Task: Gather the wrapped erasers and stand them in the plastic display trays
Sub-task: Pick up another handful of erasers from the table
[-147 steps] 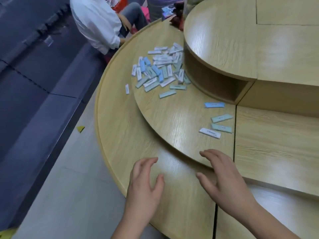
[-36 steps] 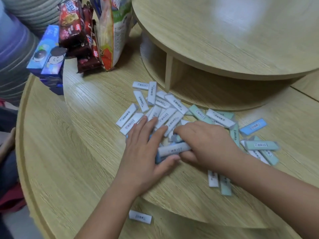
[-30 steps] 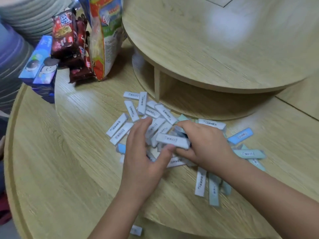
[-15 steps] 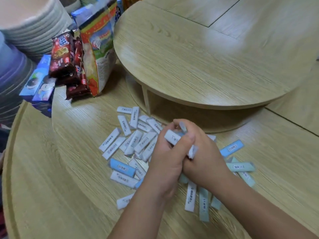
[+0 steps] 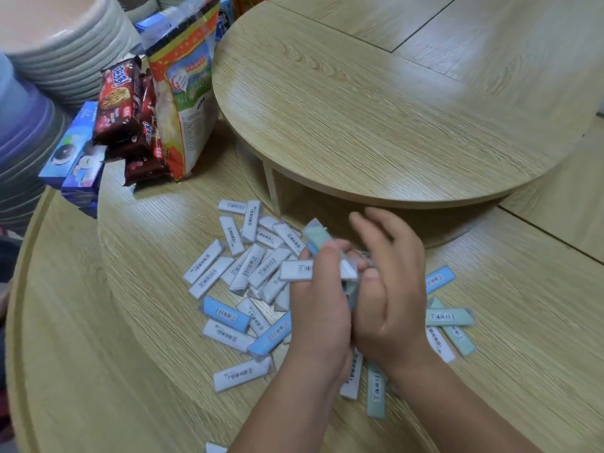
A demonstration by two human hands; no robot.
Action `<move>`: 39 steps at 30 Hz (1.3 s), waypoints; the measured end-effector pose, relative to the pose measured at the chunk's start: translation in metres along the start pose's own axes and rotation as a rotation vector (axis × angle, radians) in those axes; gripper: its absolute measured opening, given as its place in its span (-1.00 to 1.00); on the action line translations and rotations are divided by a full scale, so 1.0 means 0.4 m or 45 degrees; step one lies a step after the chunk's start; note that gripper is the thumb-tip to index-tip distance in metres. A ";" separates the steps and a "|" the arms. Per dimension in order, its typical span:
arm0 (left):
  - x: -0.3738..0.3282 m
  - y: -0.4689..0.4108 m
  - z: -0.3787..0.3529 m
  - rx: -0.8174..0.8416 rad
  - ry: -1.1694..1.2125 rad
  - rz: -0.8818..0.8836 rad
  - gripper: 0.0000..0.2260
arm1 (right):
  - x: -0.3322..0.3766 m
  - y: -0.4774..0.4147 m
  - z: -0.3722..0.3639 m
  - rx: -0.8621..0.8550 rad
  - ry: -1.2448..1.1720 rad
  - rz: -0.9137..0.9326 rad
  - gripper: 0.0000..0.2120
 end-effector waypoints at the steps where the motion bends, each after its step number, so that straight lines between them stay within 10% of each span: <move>1: -0.001 0.002 -0.005 -0.014 0.013 0.005 -0.82 | -0.010 0.009 0.012 -0.103 -0.112 -0.106 -0.52; 9: -0.017 -0.020 0.026 -0.028 -0.446 -0.381 -0.87 | -0.044 0.036 0.019 0.132 -0.058 -0.081 -0.68; 14: -0.022 -0.064 0.084 0.003 -0.606 -0.349 -0.91 | -0.115 0.097 0.079 0.572 0.452 0.201 -0.53; 24: -0.047 -0.059 0.171 0.105 -0.776 -0.292 -0.85 | -0.102 0.226 0.036 1.227 0.388 1.127 -0.33; 34: -0.013 -0.014 0.194 0.123 -0.762 -0.305 -0.61 | -0.090 0.198 -0.023 1.023 0.277 1.093 -0.60; 39: -0.003 0.003 0.200 0.072 -0.812 -0.438 -0.48 | -0.082 0.141 0.030 0.533 0.184 0.679 -0.61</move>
Point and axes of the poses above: each hand's wrist, its own y-axis away from the middle knuckle, its own z-axis out of the back of the hand, x = y × z, the point moved 7 cm from there along -y, towards the middle knuckle, and after that the axes turned 9 degrees about -x, right-handed, at the moved point
